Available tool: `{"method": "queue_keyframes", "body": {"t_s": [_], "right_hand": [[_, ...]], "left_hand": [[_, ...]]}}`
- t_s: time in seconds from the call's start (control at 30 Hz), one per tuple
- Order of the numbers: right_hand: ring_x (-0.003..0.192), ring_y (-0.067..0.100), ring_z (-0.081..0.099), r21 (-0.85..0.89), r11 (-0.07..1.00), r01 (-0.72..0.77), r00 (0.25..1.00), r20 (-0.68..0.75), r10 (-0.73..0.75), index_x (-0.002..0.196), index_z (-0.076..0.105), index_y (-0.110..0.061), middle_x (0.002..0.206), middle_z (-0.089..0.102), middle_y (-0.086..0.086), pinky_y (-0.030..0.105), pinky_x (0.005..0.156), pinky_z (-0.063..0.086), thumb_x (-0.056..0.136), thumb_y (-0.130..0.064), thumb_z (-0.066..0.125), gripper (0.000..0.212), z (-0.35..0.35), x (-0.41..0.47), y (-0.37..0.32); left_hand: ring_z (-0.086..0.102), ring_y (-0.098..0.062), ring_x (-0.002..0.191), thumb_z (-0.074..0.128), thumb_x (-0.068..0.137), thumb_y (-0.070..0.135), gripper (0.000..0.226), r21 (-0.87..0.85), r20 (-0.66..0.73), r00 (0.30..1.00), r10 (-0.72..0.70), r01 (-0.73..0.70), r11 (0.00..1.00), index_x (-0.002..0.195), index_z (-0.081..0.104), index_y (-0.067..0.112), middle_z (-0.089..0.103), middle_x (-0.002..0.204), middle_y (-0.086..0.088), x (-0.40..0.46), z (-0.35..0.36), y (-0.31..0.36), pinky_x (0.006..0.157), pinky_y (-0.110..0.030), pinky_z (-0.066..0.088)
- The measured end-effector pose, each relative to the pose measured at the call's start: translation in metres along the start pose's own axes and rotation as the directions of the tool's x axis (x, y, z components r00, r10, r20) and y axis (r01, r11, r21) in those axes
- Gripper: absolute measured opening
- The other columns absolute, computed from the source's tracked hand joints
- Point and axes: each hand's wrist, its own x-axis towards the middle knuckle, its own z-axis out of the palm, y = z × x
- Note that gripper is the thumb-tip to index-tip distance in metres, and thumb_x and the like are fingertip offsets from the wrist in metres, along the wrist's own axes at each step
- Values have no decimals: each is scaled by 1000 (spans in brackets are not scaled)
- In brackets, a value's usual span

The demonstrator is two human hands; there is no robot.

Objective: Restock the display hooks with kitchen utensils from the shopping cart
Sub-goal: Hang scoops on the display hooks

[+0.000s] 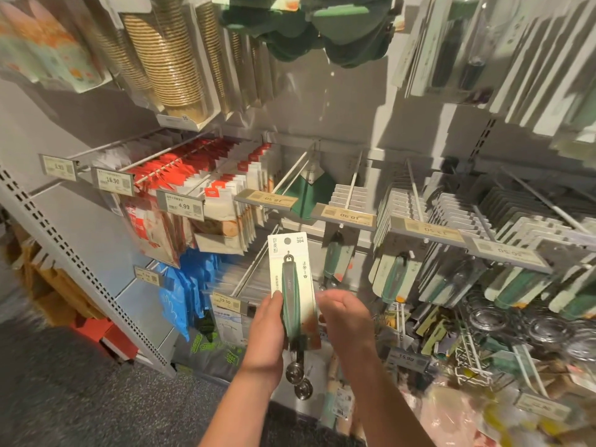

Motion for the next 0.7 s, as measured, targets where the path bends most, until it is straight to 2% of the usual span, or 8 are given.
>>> {"method": "queue_keyframes", "body": {"t_s": [0.07,0.13,0.2,0.3,0.4,0.47,0.6,0.7], "right_hand": [[48,-5,60,-6,1000,22,1000,5,-22,79,70,-9,54,67,-11,12,45,45,96,-19,60,23,-1,-4,-1],[52,2,65,-19,999,27,1000,17,-26,84,72,-12,59,70,-5,19,49,53,96,-23,63,19,1,-4,3],[52,11,66,-8,999,41,999,21,-41,76,69,-13,61,69,2,26,49,54,96,-24,64,23,4,-6,4],[52,16,65,4,999,35,999,13,-35,69,67,-16,59,66,2,28,49,52,96,-22,64,28,6,-7,6],[50,6,62,-32,998,47,999,-3,-47,69,66,-20,53,62,-8,24,49,51,97,-24,64,29,6,-10,5],[49,1,61,-45,998,46,999,0,-46,75,68,-18,53,62,-12,23,49,53,96,-26,67,23,6,-11,6],[68,17,72,-16,1000,23,999,-47,-24,86,70,-20,71,72,-3,45,69,64,94,-33,70,16,7,-11,6],[79,21,74,27,1000,8,999,-43,-7,96,67,-22,83,75,1,43,72,63,97,-36,66,15,6,-11,8]], "left_hand": [[58,-29,133,61,79,71,81,8,1,1000,-15,15,1000,145,54,24,58,147,-7,-5,3,4,110,-59,48],[68,-24,118,58,95,56,55,20,32,999,-20,20,1000,136,58,20,71,129,-2,-16,9,16,103,-53,54],[74,-30,99,50,109,33,26,14,65,998,-14,13,1000,125,63,19,79,107,-7,-21,14,20,91,-57,59],[72,-40,95,47,110,27,26,45,56,998,-3,0,999,127,63,16,75,110,-23,-19,15,16,86,-69,54],[73,-43,101,49,110,27,25,51,51,999,-5,2,999,129,61,16,76,111,-21,-17,14,14,87,-69,55],[73,-40,104,52,108,26,24,63,62,998,2,-6,998,129,62,19,77,112,-15,-16,13,14,88,-66,57],[75,-32,103,61,104,21,23,114,94,995,32,-43,993,127,62,21,78,114,-8,-15,9,13,85,-53,61],[74,-33,101,64,102,23,22,139,86,995,49,-60,988,125,63,25,77,113,-7,-12,8,10,79,-51,61]]}}
